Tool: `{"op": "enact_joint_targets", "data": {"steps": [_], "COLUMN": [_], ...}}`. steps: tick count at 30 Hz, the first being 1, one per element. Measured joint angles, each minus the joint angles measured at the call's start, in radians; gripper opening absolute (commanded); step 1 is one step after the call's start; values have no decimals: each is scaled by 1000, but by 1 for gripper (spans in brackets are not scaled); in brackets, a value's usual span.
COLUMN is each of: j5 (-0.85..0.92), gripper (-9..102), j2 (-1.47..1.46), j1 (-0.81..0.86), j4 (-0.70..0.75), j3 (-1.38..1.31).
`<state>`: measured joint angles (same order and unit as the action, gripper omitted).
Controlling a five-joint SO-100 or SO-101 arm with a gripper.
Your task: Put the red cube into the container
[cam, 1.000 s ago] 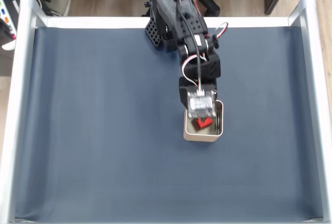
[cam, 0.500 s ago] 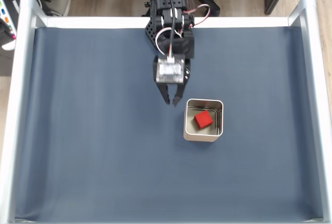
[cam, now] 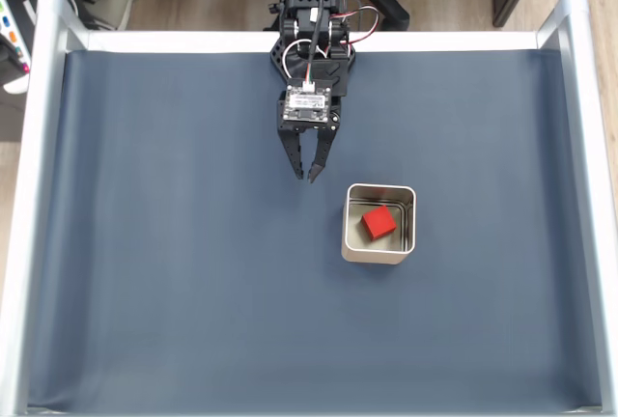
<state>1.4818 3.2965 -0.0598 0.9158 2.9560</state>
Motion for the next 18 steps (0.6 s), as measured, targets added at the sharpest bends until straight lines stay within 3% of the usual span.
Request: {"op": "enact_joint_targets", "data": {"steps": [10,18], "j5": [-14,-75], "gripper": [0,0], "j2": [44,44], "j1": [0,-35], "j4": [5,132], "j3": [170,181]}}
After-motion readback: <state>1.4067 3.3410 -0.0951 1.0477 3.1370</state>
